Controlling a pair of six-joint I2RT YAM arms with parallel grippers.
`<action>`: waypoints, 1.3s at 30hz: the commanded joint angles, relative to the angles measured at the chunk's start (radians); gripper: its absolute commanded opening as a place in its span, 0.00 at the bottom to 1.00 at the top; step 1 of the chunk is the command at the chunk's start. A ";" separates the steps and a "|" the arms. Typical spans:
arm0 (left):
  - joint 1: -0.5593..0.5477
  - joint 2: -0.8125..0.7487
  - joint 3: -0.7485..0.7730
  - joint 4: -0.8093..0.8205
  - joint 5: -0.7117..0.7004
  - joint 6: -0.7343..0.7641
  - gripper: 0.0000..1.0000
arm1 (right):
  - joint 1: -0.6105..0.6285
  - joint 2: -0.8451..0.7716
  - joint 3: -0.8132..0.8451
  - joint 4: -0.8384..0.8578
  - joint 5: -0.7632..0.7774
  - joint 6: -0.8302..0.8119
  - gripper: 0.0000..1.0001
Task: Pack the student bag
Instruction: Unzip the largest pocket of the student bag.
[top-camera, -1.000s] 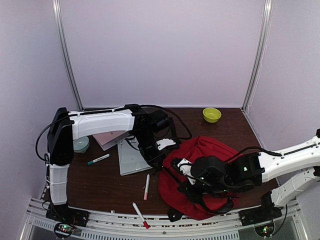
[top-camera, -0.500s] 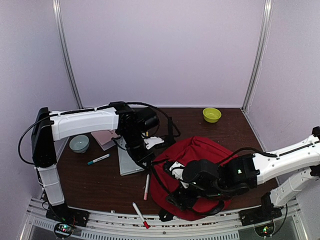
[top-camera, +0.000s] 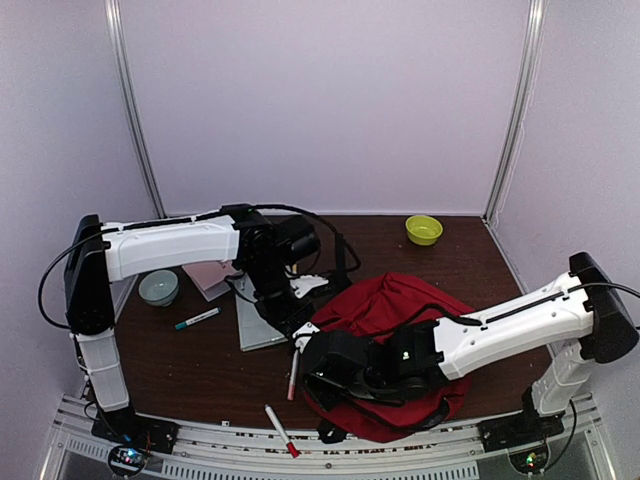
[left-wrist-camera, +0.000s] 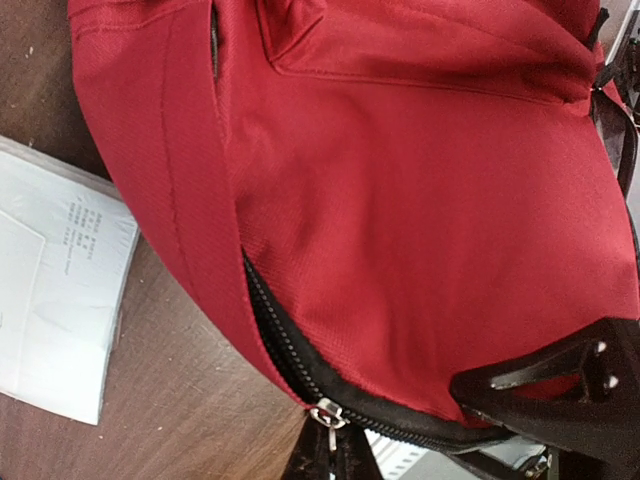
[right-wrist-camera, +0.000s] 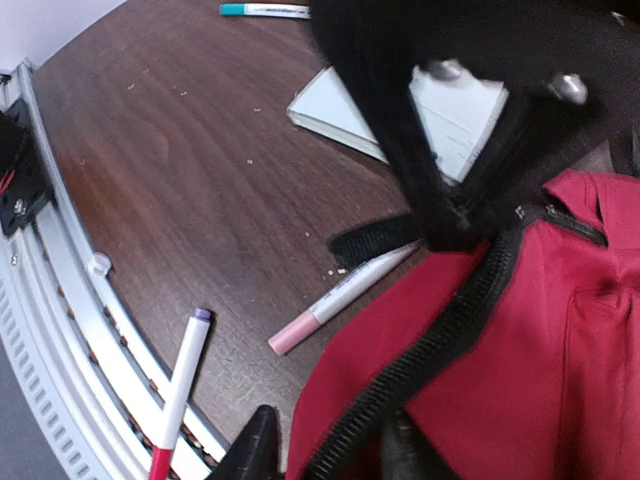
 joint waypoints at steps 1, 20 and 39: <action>0.000 0.028 0.049 -0.022 0.035 0.012 0.00 | 0.003 0.011 0.017 -0.015 0.078 -0.002 0.25; 0.130 0.237 0.294 -0.240 -0.212 0.151 0.00 | 0.027 0.014 -0.003 0.065 -0.068 -0.084 0.00; 0.124 -0.111 -0.124 0.128 -0.072 0.033 0.81 | -0.054 -0.408 -0.214 -0.027 -0.026 0.107 0.87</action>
